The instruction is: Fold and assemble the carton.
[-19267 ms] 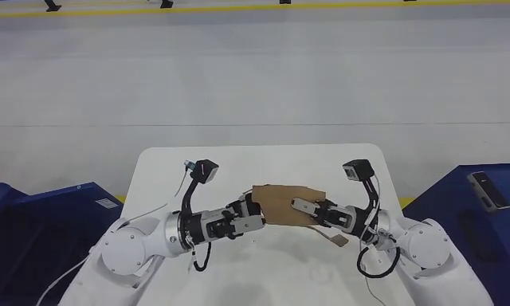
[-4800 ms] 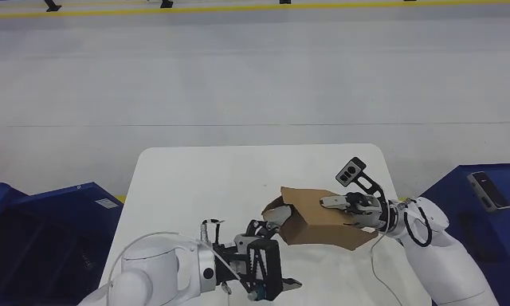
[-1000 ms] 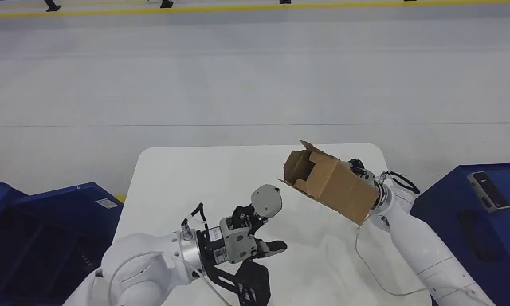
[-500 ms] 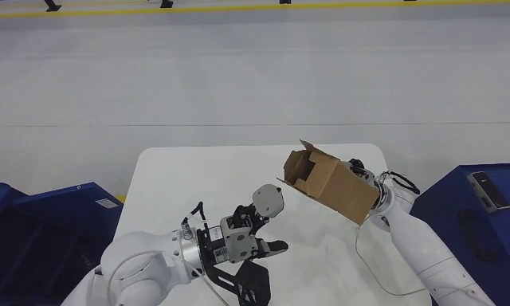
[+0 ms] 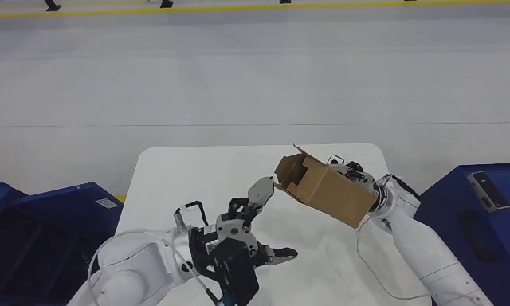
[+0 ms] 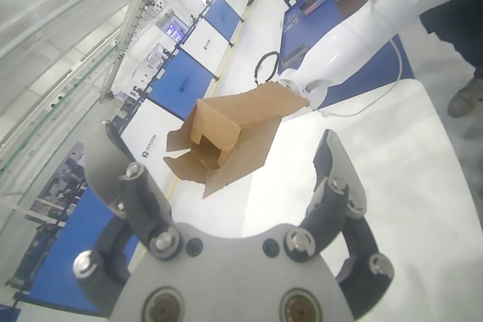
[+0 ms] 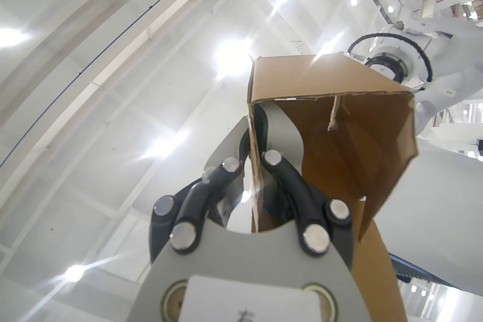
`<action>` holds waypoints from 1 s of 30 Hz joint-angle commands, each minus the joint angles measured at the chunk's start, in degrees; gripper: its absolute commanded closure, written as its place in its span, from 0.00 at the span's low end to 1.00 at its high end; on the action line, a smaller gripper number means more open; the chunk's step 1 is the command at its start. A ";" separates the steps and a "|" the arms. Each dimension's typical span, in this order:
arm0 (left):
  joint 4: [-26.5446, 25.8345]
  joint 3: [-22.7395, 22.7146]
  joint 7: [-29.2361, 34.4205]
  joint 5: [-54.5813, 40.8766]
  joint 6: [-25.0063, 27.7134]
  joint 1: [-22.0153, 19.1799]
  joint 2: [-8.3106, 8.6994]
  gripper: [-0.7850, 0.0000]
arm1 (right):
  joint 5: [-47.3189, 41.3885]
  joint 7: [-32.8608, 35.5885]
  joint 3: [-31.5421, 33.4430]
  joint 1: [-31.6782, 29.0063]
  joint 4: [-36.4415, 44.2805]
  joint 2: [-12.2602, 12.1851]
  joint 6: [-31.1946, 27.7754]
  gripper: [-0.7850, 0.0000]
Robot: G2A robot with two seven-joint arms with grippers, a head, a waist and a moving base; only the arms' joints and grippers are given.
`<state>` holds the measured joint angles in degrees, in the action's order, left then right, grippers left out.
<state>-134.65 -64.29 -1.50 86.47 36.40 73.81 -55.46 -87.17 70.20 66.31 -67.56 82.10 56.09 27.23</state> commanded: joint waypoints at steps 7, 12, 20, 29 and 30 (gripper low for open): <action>0.00 5.54 0.73 -15.50 0.31 -5.15 -1.60 0.00 | 1.98 -0.25 0.07 -0.36 0.61 0.39 0.12 1.00; 0.00 10.43 12.80 -19.15 -1.38 -7.67 -2.47 0.00 | 6.09 0.51 -0.21 -0.59 1.93 0.48 -0.81 1.00; 1.51 11.20 26.09 -28.29 -2.50 -10.90 -2.99 0.00 | 8.76 4.46 1.34 -1.84 3.42 0.33 -1.63 1.00; 1.69 7.35 30.82 -31.83 -1.61 -9.07 -2.34 0.00 | 10.99 7.62 2.63 -2.20 4.15 0.21 -1.23 1.00; 1.72 7.09 30.98 -32.17 -1.41 -8.72 -2.28 0.00 | 10.78 7.91 2.85 -2.15 4.35 0.22 -1.15 1.00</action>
<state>-132.94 -56.98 29.37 54.58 34.86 64.78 -57.80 -76.21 77.92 68.98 -69.76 86.31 56.30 26.02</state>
